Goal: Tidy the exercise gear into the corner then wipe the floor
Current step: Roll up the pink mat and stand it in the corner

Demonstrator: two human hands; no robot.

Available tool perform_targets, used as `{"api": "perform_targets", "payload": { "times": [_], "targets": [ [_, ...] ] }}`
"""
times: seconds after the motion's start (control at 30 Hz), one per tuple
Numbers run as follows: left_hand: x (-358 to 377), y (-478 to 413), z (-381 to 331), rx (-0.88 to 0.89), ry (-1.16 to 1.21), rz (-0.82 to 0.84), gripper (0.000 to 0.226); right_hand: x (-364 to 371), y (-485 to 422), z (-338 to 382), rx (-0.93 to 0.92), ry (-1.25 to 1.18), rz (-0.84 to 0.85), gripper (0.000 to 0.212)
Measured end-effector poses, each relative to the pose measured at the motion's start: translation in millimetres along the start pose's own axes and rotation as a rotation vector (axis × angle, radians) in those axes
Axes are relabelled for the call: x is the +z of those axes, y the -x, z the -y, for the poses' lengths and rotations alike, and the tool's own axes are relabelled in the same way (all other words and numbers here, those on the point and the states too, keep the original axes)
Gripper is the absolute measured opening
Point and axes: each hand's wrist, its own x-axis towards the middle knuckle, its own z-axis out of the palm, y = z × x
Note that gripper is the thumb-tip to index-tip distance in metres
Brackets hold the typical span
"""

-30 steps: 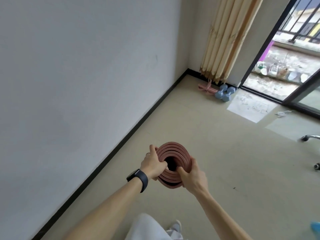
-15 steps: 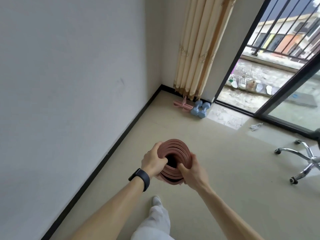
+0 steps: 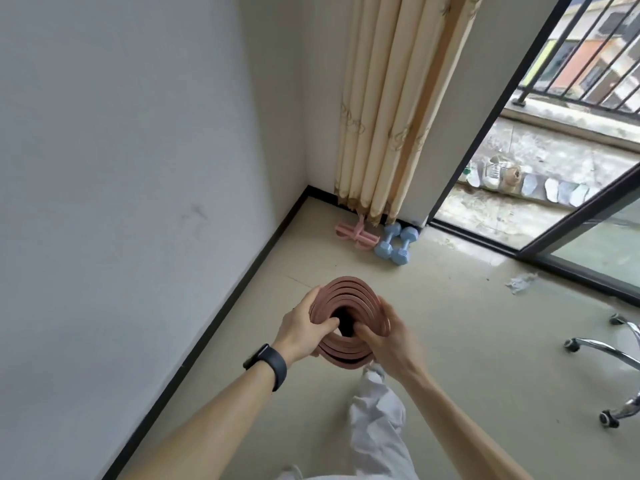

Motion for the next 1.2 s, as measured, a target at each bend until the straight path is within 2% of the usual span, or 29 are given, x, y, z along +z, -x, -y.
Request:
{"api": "perform_targets", "payload": {
  "times": [0.3,0.47,0.8,1.07,1.2],
  "targets": [
    [6.3,-161.6,-79.9,-0.157,-0.007,-0.129,0.077,-59.0,-189.8,45.5,-0.031,0.200,0.156,0.057],
    [-10.1,-238.7,-112.5,-0.177,0.020,-0.215,0.075,-72.5,-285.1,79.5,-0.079,0.234,0.201,0.057],
    [-63.5,-418.5,-136.9,-0.207,0.106,-0.271,0.078,-59.0,-472.3,149.0,-0.100,0.371,0.234,0.065],
    [-113.7,-552.8,-157.3,-0.222,0.135,-0.259,0.078,-30.0,-607.8,193.5,-0.048,0.379,0.183,0.059],
    [-133.8,-627.6,-154.7,-0.247,0.123,-0.260,0.079,-9.6,-687.9,203.1,-0.040,0.419,0.232,0.057]
  ]
}}
